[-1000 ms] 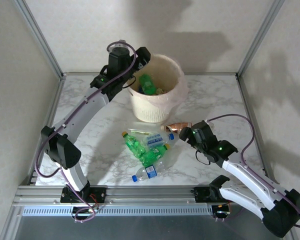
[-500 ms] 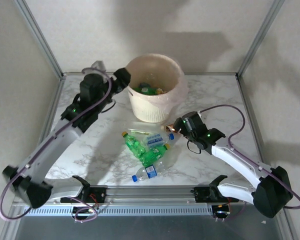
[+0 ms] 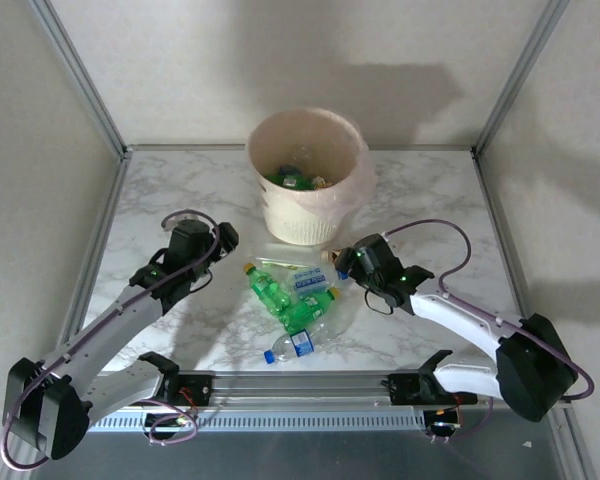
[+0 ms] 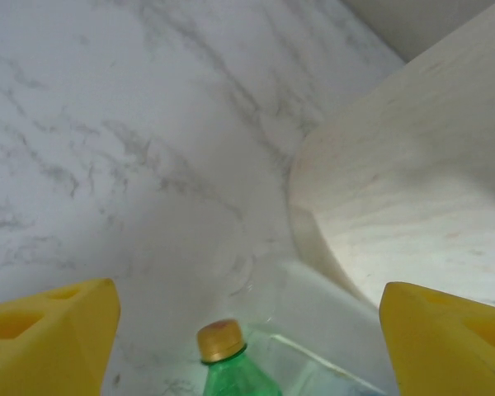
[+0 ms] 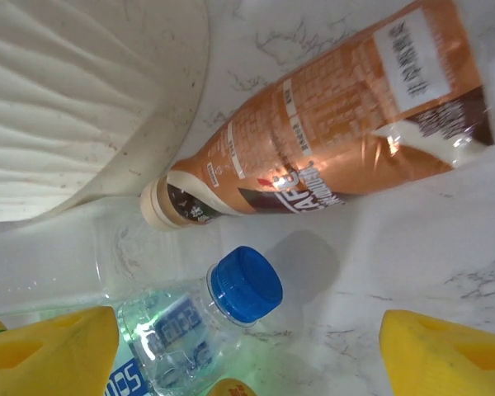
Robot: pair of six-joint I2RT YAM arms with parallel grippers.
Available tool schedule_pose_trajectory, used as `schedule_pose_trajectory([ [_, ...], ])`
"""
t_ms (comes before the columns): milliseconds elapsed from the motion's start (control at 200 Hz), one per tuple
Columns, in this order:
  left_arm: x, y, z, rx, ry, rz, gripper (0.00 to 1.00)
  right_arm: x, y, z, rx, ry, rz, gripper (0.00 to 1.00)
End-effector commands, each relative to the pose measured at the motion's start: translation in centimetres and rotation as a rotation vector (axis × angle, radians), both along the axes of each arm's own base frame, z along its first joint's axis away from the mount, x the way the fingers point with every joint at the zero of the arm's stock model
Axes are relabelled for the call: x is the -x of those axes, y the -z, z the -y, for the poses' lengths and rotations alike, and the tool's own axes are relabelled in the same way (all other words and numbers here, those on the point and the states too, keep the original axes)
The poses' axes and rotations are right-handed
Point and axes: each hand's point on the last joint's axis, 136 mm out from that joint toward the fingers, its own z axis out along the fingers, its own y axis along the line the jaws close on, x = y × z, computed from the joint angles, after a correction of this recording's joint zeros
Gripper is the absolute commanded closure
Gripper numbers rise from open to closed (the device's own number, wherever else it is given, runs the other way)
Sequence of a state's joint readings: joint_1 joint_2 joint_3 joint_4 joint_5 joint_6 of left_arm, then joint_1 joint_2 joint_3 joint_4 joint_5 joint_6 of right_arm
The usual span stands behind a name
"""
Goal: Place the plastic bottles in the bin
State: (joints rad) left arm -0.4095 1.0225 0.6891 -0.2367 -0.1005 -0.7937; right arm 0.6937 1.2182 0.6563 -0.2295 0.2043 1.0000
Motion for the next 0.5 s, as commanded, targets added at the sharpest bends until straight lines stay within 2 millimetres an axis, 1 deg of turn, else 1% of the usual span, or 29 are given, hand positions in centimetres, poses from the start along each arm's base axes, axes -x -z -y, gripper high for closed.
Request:
schedule_pose_trajectory([
  [0,-0.2,-0.2,0.2,0.048,-0.003,0.015,0.19,0.2,0.7,-1.1,-0.004,-0.018,-0.012,0.17],
  [90,0.0,0.1,-0.1,0.040,-0.005,0.011,0.19,0.2,1.0,-2.0,-0.018,-0.030,-0.013,0.17],
  [175,0.2,0.4,-0.4,0.029,-0.011,0.006,0.19,-0.1,0.6,-2.7,-0.026,-0.033,0.005,0.17],
  [245,0.3,0.6,-0.6,0.027,-0.013,-0.001,0.19,-0.5,0.6,-2.8,-0.005,-0.015,0.000,0.17],
  [356,0.5,1.0,-0.8,0.025,-0.015,-0.009,0.19,-0.9,1.3,-2.4,0.023,0.033,-0.018,0.17],
  [406,0.6,1.1,-1.0,0.024,-0.019,-0.011,0.19,-1.2,1.2,-2.5,0.008,0.044,-0.005,0.21],
  [491,0.7,1.2,-1.3,0.022,-0.026,-0.011,0.19,-1.6,0.4,-3.1,-0.041,0.042,0.038,0.26],
])
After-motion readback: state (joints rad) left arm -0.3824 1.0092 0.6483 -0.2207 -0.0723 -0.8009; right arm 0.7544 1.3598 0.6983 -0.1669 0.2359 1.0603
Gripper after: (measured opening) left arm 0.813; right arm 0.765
